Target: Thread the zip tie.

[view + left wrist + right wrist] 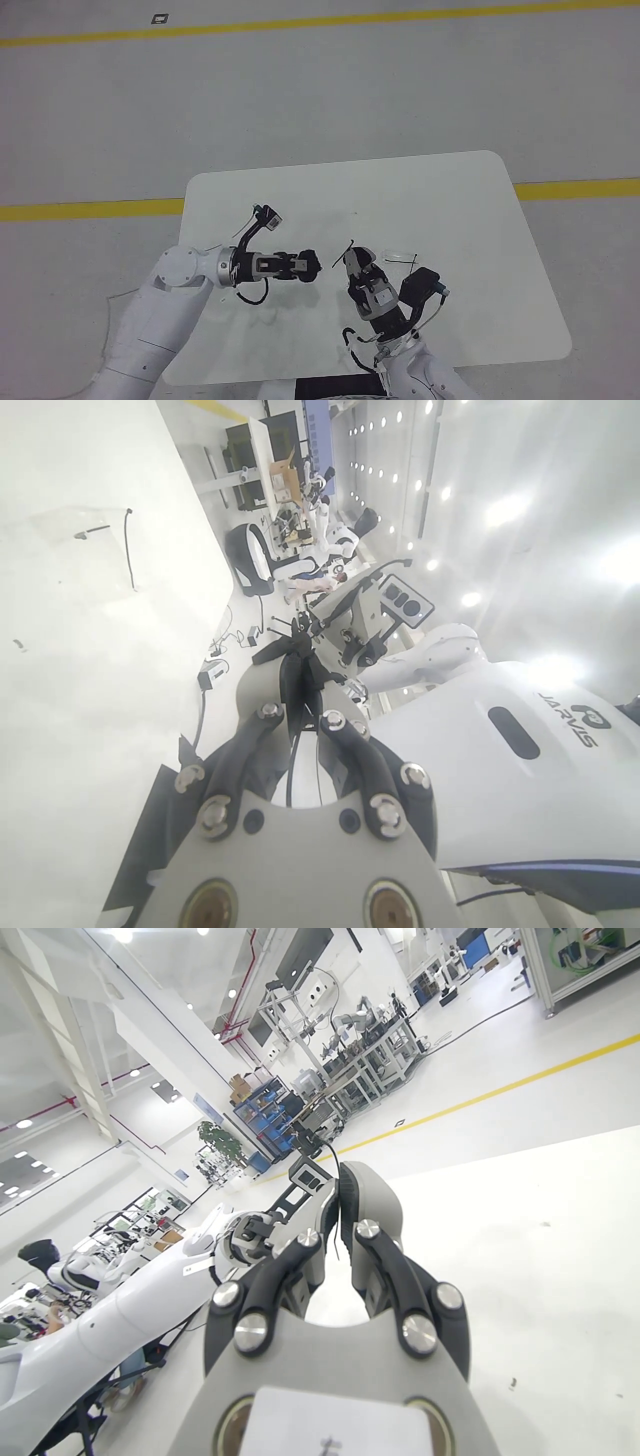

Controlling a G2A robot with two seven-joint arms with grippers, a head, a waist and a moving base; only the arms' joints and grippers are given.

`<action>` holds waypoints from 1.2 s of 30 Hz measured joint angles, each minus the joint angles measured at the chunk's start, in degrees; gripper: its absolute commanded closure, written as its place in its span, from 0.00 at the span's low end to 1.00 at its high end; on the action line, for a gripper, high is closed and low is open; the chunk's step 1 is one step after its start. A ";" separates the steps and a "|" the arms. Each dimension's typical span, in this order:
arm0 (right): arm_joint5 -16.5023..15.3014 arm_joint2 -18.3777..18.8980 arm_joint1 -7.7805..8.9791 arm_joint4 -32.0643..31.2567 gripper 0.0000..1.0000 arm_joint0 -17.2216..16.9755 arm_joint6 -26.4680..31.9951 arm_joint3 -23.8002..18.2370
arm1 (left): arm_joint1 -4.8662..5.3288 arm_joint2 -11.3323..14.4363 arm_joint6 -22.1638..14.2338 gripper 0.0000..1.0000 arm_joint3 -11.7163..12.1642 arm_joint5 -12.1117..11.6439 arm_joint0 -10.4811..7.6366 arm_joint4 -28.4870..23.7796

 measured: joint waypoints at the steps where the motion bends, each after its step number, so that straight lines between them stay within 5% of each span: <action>1: -0.14 -0.26 -0.01 0.00 1.00 0.23 0.21 0.04 | 0.01 0.01 0.01 1.00 0.00 0.00 0.00 0.00; 36: 1.25 -3.08 -0.08 -0.45 1.00 2.48 -1.06 1.73 | 0.02 0.02 0.02 1.00 0.00 0.00 -0.01 -0.01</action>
